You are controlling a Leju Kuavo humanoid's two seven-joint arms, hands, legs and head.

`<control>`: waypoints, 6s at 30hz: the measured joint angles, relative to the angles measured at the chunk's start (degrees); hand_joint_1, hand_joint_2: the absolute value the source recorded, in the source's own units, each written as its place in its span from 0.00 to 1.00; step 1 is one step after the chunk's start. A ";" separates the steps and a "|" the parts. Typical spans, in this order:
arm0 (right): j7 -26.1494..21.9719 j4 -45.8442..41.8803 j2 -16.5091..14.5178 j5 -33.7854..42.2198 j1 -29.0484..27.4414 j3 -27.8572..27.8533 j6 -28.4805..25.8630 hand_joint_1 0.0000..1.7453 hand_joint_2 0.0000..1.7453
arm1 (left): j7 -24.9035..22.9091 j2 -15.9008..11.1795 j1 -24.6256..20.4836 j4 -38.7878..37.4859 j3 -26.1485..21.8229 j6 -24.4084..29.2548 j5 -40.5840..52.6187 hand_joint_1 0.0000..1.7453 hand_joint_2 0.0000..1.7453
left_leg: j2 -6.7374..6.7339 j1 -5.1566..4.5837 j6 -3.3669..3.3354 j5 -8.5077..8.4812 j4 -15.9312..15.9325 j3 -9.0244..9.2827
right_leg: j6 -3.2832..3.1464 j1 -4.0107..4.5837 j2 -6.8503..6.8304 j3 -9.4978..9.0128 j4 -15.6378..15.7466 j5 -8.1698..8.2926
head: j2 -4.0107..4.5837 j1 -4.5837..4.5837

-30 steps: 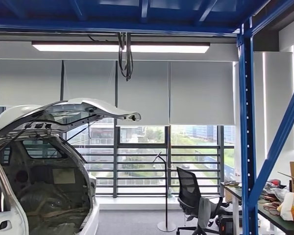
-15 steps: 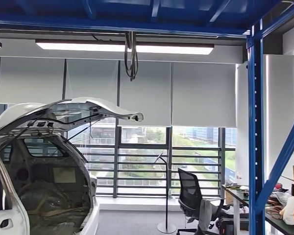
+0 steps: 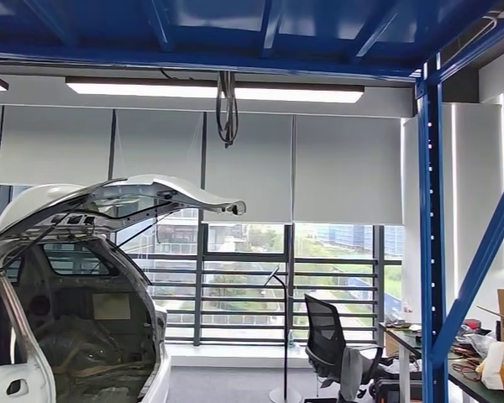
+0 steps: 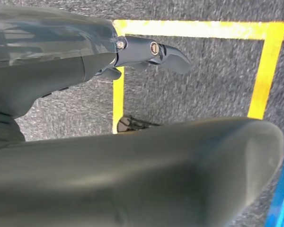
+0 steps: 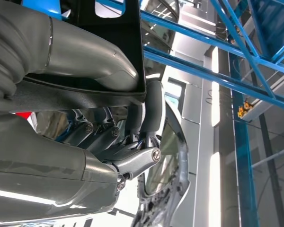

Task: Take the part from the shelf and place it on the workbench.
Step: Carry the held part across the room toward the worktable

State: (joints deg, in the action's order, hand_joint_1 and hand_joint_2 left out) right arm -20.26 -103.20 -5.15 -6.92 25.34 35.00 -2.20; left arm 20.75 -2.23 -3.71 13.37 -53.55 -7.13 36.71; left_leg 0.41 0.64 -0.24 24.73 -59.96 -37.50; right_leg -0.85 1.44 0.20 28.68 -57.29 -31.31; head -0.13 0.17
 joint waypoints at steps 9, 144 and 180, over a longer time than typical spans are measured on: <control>0.25 0.73 -0.29 -0.06 -0.23 0.05 0.02 1.00 1.00 | -0.33 -0.06 0.24 -0.05 -0.22 0.37 0.48 0.00 0.00 | -0.04 1.04 2.40 8.46 -12.01 -0.28 | -0.46 -0.88 -0.83 4.69 0.74 4.55 | 0.00 -0.02; -2.13 0.38 -1.29 -6.51 1.36 1.10 9.41 1.00 1.00 | -4.34 -0.98 0.75 -0.21 -7.45 2.23 11.88 0.00 0.00 | 0.38 0.26 -0.40 2.22 1.33 3.20 | 1.75 -1.42 -0.69 9.25 -16.32 -6.77 | 0.00 -0.13; -1.18 0.34 -4.23 -5.30 4.53 2.36 10.62 1.00 1.00 | -3.15 2.11 -0.05 -0.21 -7.20 2.62 13.15 0.00 0.00 | 4.10 -0.21 -0.47 1.31 1.00 2.27 | 0.45 -1.59 3.16 4.25 -4.15 1.28 | 0.00 -0.14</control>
State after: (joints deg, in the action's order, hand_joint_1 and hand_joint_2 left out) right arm -21.44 -102.86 -9.38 -12.22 29.87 37.36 8.41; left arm 17.59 -0.12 -3.77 13.15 -60.75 -4.51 49.86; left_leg 4.51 0.42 -0.71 26.04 -58.96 -35.23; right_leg -0.40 -0.15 3.36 32.93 -61.44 -30.03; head -0.13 0.03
